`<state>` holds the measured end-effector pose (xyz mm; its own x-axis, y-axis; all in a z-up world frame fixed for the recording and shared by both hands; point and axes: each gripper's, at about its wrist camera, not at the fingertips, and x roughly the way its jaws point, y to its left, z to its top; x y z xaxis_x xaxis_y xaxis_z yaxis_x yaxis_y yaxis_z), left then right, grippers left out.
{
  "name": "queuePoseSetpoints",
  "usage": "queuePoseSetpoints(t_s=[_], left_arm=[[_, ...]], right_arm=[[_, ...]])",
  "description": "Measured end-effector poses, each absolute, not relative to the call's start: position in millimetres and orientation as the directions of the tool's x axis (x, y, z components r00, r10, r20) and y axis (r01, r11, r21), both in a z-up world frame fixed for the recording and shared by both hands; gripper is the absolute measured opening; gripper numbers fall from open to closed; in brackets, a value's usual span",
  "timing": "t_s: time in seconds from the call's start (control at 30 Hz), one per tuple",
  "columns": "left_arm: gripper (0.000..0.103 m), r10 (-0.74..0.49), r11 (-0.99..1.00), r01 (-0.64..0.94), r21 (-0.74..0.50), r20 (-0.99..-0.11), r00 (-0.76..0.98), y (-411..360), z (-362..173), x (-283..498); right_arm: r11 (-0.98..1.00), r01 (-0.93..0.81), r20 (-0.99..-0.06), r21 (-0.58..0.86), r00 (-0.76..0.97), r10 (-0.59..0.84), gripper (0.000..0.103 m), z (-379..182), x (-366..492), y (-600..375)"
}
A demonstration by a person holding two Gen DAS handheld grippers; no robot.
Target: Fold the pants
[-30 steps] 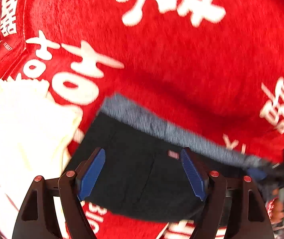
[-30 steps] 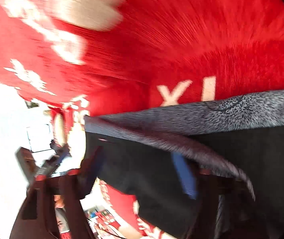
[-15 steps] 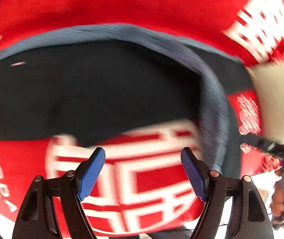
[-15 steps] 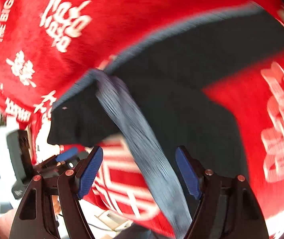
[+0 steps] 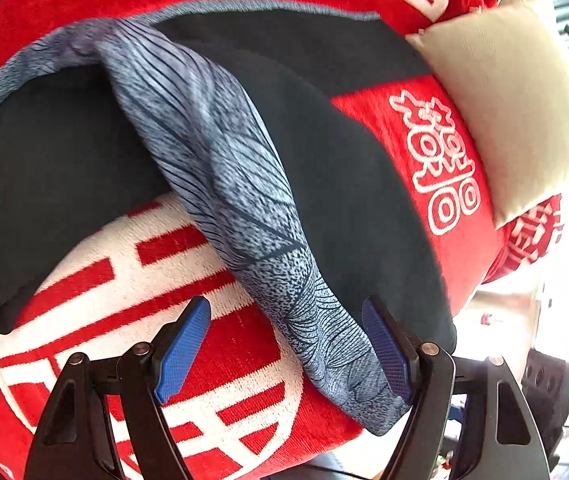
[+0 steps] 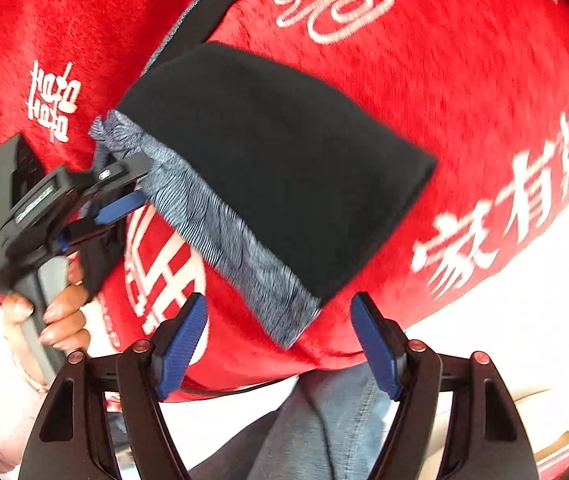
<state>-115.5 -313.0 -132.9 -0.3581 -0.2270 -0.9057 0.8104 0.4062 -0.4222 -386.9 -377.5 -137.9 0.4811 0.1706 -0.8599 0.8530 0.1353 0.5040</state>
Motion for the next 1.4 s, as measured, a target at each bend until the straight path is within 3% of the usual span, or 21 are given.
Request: queuePoseSetpoints(t_s=[0.07, 0.17, 0.23, 0.3, 0.63, 0.83, 0.93, 1.0, 1.17, 1.2, 1.27, 1.3, 1.33, 1.4], left_arm=[[0.079, -0.216, 0.408, 0.812, -0.416, -0.909, -0.357, -318, -137, -118], [0.078, -0.221, 0.412, 0.810, -0.418, -0.908, -0.357, -321, -140, -125], [0.068, -0.222, 0.413, 0.810, -0.415, -0.909, -0.353, -320, -144, -123], [0.021, -0.220, 0.403, 0.805, -0.435, -0.900, -0.376, -323, -144, -125], [0.020, -0.348, 0.449, 0.749, -0.487, -0.868, -0.355, -381, -81, -94], [0.020, -0.409, 0.522, 0.749, -0.409, -0.890, -0.201, -448, -60, -53], [0.030, -0.395, 0.554, 0.770, -0.317, -0.914, -0.092, -457, -50, -37], [0.072, -0.381, 0.591, 0.768, -0.247, -0.925, -0.004, -454, -46, -29], [0.074, -0.268, 0.677, 0.726, -0.118, -0.959, 0.094, -438, -76, -17], [0.074, -0.226, 0.701, 0.707, -0.098, -0.970, 0.091, -436, -88, -15], [0.074, -0.185, 0.725, 0.684, -0.078, -0.979, 0.084, -432, -101, -13], [0.074, -0.173, 0.732, 0.678, -0.065, -0.981, 0.092, -430, -104, -13], [0.074, -0.159, 0.736, 0.676, -0.044, -0.981, 0.109, -430, -107, -13], [0.074, -0.146, 0.733, 0.680, -0.024, -0.982, 0.123, -431, -112, -15]], right_arm=[[0.117, 0.838, -0.842, 0.533, 0.510, 0.175, 0.068, -142, -385, -369], [0.111, 0.818, -0.820, 0.564, 0.540, 0.190, 0.047, -150, -382, -359], [0.085, 0.801, -0.795, 0.592, 0.563, 0.227, 0.003, -158, -376, -358], [0.073, 0.784, -0.774, 0.616, 0.585, 0.244, 0.003, -154, -376, -362], [0.300, 0.660, -0.724, 0.689, 0.647, 0.239, 0.003, -53, -338, -500], [0.421, 0.640, -0.753, 0.643, 0.630, 0.193, 0.003, -26, -295, -633], [0.480, 0.646, -0.785, 0.593, 0.596, 0.168, 0.003, -32, -266, -697], [0.515, 0.656, -0.813, 0.551, 0.561, 0.155, 0.003, -44, -242, -730], [0.579, 0.685, -0.875, 0.442, 0.471, 0.112, 0.007, -80, -206, -779], [0.587, 0.703, -0.896, 0.401, 0.435, 0.091, 0.009, -89, -200, -785], [0.584, 0.739, -0.928, 0.336, 0.366, 0.071, 0.034, -101, -194, -794], [0.574, 0.748, -0.929, 0.334, 0.362, 0.068, 0.056, -101, -195, -796], [0.564, 0.753, -0.926, 0.338, 0.372, 0.057, 0.070, -98, -198, -798], [0.572, 0.760, -0.924, 0.310, 0.383, -0.009, 0.072, -84, -205, -796]])
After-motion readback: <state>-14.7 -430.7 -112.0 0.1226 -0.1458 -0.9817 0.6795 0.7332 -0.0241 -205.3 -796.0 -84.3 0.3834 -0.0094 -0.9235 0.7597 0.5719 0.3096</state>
